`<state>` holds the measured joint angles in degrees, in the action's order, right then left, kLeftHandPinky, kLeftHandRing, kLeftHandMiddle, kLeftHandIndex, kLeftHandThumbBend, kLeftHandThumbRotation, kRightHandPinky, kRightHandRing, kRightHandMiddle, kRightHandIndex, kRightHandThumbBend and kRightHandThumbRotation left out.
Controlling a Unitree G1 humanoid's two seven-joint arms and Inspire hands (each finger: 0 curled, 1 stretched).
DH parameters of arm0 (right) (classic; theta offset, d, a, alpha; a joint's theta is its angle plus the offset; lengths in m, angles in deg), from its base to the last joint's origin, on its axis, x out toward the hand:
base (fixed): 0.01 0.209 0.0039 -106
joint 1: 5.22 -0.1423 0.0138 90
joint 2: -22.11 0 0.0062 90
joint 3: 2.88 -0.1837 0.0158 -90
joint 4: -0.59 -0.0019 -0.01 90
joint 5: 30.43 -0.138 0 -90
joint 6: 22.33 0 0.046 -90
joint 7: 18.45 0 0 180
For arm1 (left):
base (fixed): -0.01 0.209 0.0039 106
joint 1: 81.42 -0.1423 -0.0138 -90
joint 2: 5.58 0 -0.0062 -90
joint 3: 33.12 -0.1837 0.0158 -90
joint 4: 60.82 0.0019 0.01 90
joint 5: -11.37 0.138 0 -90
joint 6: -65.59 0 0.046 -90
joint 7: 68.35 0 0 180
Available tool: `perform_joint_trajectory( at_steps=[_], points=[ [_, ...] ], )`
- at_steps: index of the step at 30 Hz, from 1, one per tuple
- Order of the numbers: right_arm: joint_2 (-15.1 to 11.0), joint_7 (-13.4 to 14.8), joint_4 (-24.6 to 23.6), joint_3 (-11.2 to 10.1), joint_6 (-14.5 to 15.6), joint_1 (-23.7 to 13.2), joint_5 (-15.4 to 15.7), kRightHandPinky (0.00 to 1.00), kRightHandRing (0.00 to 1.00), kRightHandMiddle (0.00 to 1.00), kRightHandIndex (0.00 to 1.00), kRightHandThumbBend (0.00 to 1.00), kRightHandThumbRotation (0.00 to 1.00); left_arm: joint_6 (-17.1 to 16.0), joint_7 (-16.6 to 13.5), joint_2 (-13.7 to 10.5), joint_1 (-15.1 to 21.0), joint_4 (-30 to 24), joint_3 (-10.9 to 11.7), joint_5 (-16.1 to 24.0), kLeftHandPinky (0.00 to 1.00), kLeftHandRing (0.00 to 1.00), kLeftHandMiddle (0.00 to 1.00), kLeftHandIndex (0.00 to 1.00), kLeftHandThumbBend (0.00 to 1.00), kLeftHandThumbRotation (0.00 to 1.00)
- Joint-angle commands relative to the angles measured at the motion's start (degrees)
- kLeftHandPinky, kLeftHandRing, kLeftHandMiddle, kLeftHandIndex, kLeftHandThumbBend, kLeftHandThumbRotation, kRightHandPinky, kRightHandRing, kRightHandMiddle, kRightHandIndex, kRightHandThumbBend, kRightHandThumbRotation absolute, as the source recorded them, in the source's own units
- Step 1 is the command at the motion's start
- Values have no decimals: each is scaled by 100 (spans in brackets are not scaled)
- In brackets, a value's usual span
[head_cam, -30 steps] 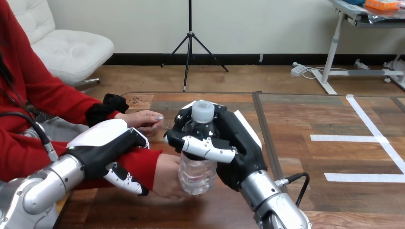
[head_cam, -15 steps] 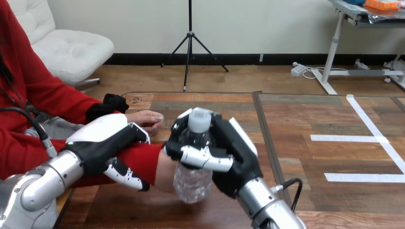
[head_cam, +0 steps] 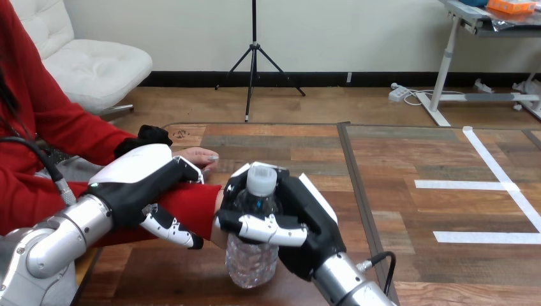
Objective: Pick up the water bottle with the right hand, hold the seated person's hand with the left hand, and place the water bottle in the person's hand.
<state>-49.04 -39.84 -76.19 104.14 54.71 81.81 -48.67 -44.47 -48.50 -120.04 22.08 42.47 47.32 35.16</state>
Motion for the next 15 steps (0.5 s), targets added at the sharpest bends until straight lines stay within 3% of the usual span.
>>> perform_joint_trajectory(
  at_steps=[1, 15],
  points=[
    [917, -140, 41, 80, -429, -238, -210, 34, 36, 38, 40, 86, 0, -319, -62, 236, 737, -840, 241, -417, 31, 36, 43, 44, 87, 0],
    [854, -363, 177, 49, -557, -323, -321, 31, 34, 38, 41, 86, 0, -254, 37, 227, 636, -916, 260, -491, 30, 36, 43, 43, 85, 0]
  ],
)
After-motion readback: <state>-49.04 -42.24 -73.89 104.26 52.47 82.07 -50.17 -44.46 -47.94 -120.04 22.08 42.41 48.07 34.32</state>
